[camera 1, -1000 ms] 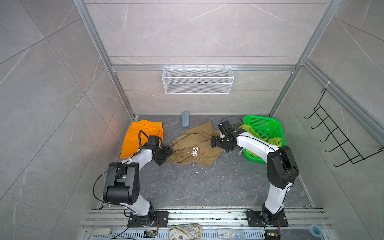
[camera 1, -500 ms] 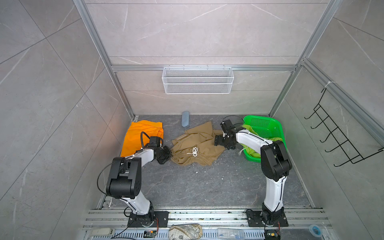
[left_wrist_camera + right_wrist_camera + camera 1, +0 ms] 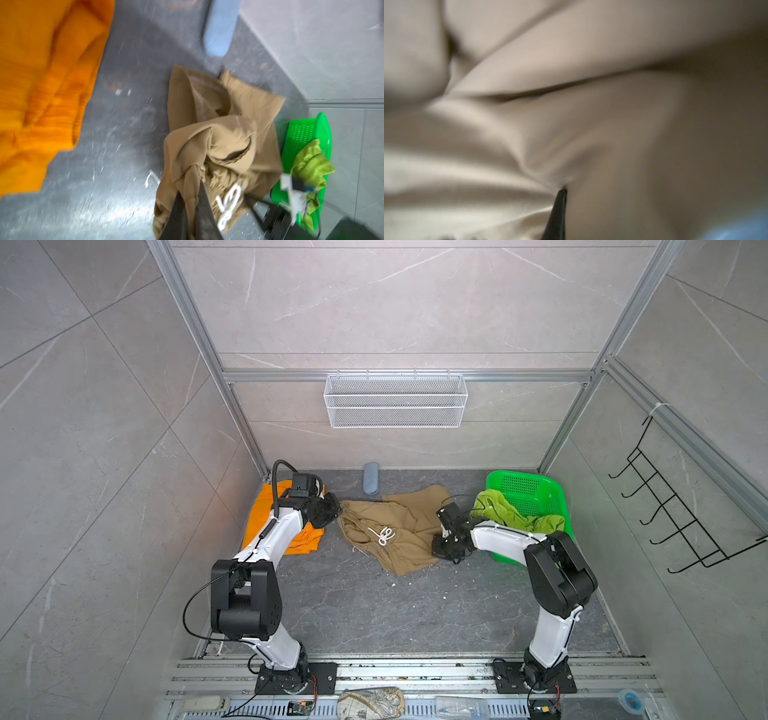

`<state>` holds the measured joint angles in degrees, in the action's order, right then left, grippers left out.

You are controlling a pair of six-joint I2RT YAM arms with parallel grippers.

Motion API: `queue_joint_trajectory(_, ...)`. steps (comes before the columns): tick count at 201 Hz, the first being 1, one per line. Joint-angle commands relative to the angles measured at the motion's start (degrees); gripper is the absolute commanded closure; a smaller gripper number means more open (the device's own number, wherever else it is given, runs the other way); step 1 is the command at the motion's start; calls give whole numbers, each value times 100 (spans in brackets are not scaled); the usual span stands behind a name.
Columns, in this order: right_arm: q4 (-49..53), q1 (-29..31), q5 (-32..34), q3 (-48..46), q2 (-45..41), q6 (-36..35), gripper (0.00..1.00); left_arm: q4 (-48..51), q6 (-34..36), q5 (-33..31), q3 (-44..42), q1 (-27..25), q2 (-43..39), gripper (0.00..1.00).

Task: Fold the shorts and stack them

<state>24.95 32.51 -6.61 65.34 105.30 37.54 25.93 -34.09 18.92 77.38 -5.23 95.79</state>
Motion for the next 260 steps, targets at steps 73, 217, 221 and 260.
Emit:
queue_joint_trajectory(73, 1302, -425, 624, 1256, -672, -238, 1, 477, 1424, -167, 1100, -240, 265, 100)
queue_joint_trajectory(217, 2431, -1230, 819, 4580, 2833, -835, 8, -470, 2756, -1270, -577, -388, -1294, 100)
queue_joint_trajectory(221, 2450, -1230, 826, 4592, 2871, -843, 10, -482, 2756, -1299, -595, -390, -1314, 100)
queue_joint_trajectory(260, 2031, -1231, 823, 3800, 2592, -862, 29, -354, 2708, -2147, -491, -374, -1317, 100)
